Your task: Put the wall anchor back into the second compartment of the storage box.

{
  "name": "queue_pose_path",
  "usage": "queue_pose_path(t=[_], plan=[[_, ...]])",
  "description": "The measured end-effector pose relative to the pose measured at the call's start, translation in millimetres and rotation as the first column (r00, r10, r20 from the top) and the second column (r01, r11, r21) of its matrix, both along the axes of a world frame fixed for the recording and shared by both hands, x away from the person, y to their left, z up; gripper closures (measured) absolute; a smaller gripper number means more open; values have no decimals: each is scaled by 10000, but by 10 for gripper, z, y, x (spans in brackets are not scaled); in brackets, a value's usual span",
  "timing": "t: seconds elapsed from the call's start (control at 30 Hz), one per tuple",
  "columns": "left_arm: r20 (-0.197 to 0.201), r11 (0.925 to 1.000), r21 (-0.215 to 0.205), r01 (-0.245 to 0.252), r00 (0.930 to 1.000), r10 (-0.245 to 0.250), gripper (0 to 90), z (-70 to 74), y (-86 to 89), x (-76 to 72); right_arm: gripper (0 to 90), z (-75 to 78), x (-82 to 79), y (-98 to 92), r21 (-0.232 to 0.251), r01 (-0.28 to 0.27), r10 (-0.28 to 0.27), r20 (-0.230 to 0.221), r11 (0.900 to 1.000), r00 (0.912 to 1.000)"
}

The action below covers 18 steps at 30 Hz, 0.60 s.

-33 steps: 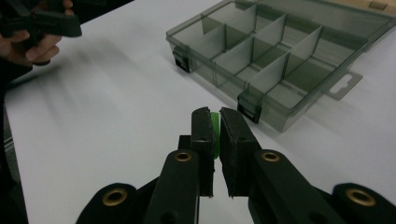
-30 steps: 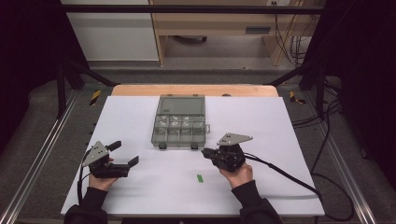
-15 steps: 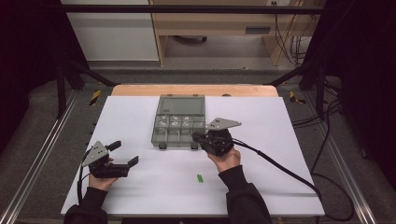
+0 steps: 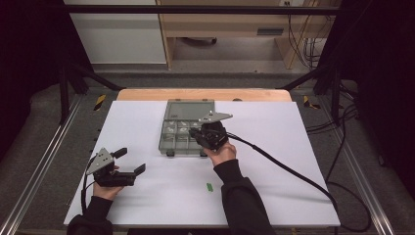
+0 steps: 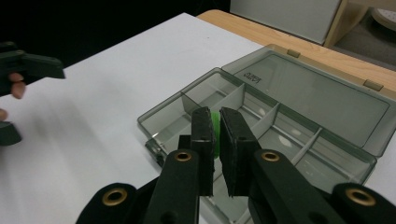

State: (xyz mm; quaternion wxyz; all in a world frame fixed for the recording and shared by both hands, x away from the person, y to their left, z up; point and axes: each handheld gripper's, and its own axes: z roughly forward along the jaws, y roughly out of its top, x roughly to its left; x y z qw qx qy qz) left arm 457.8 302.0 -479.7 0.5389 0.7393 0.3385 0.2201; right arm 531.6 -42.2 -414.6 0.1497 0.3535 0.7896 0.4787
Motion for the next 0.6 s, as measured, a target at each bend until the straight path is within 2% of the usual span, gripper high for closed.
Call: queue_pose_path(t=[0.2,0.27,0.43,0.53,0.6], plan=[[-22,10000,-31,-2,10000,2,13,-1,3,2,845,-37,183,137,-254,75,-77,-80,9996,9999],[-15,10000,-31,-3,10000,3,13,-1,4,2,845,-55,239,167,-133,53,-55,-166,9999,9998],[-36,10000,-51,-10,10000,10,13,-3,9,7,845,-109,382,246,-501,97,-106,-193,9987,9998],[-42,10000,-49,-13,10000,13,13,-3,9,7,845,-142,462,266,-429,185,-198,-308,9989,9993],[-40,10000,-42,-8,10000,8,13,-4,7,7,845,-168,505,284,-562,249,-269,-357,9981,9990]])
